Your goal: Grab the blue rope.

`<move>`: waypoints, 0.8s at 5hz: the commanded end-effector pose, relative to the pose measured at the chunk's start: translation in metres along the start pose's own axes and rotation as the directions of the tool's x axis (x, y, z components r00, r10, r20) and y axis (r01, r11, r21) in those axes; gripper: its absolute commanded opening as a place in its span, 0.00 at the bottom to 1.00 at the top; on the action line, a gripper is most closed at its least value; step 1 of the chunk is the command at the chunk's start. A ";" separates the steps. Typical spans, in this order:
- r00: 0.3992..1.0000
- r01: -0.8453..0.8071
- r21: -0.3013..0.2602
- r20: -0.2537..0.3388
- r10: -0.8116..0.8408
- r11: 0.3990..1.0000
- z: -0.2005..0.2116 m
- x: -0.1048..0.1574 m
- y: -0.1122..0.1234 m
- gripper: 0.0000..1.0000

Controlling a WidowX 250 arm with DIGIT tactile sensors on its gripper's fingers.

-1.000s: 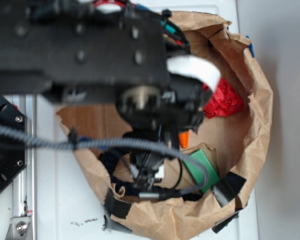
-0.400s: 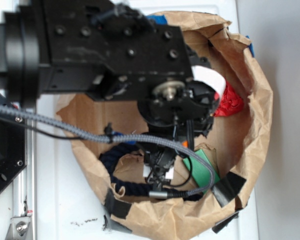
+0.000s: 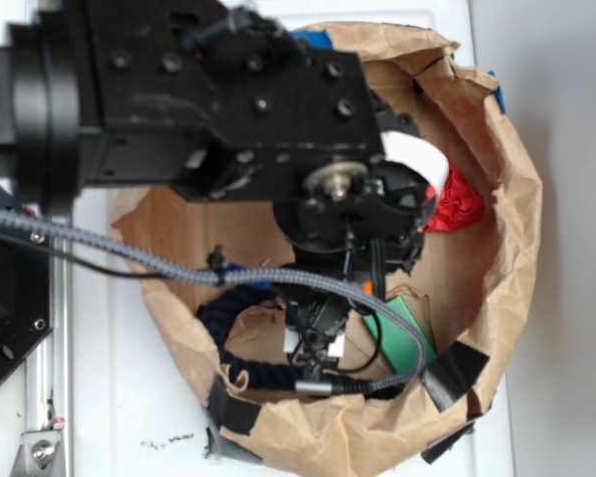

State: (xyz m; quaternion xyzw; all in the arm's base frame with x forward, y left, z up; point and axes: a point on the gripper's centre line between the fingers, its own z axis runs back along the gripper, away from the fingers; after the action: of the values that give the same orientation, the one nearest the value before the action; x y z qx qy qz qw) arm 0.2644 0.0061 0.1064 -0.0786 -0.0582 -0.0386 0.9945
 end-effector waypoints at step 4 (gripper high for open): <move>0.996 0.068 0.061 0.060 -0.072 0.996 -0.037 -0.009 -0.045 1.00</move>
State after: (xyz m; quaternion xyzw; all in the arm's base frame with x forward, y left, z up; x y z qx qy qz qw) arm 0.2525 -0.0357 0.0637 -0.0488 -0.0685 -0.0516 0.9951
